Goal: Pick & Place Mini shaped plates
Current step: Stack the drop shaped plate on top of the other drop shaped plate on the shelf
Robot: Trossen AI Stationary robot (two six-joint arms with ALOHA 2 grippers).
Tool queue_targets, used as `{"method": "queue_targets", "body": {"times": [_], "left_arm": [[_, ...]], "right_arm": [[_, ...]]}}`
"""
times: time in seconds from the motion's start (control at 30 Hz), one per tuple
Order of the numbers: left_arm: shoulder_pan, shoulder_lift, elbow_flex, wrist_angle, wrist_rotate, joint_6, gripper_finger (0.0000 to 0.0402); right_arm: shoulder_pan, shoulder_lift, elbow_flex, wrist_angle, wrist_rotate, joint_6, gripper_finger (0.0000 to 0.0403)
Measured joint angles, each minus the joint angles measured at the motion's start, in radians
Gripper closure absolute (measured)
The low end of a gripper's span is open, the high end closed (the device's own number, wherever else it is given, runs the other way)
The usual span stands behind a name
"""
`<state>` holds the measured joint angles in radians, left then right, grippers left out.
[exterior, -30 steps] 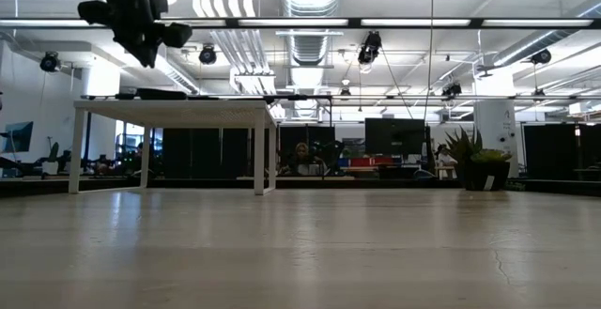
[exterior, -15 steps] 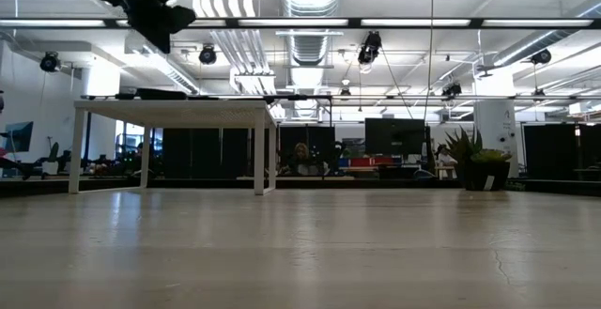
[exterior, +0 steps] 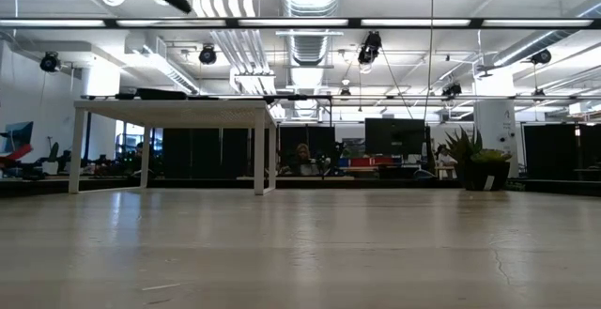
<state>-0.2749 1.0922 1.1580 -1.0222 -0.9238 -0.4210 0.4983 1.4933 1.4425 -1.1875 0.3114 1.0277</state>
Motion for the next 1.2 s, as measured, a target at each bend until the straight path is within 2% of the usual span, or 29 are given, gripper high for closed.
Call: {"method": "queue_targets", "body": {"times": [0.07, 0.2, 0.4, 0.53, 0.83, 1.03, 1.2], "left_arm": [[-0.064, 0.012, 0.0, 0.035, -0.011, 0.01, 0.0401], [-0.147, 0.04, 0.0, 0.1, -0.021, 0.086, 0.0401], [-0.182, 0.093, 0.0, 0.221, -0.016, 0.135, 0.0401], [-0.187, 0.134, 0.0, 0.262, 0.055, 0.211, 0.0401], [-0.187, 0.184, -0.001, 0.429, 0.173, 0.341, 0.0401], [-0.187, 0.18, -0.001, 0.48, 0.181, 0.349, 0.0401], [-0.186, 0.179, -0.001, 0.483, 0.181, 0.345, 0.0401]], "right_arm": [[0.05, 0.0, -0.009, -0.026, -0.025, 0.098, 0.0394], [0.15, 0.0, -0.05, -0.021, -0.117, 0.185, 0.0394], [0.268, 0.001, -0.133, -0.002, -0.204, 0.433, 0.0394], [0.338, 0.001, -0.184, 0.03, -0.261, 0.559, 0.0394], [0.427, 0.001, -0.323, 0.27, -0.297, 0.592, 0.0394], [0.432, 0.001, -0.402, 0.433, -0.42, 0.539, 0.0394], [0.438, 0.001, -0.449, 0.516, -0.448, 0.435, 0.0394]]}}
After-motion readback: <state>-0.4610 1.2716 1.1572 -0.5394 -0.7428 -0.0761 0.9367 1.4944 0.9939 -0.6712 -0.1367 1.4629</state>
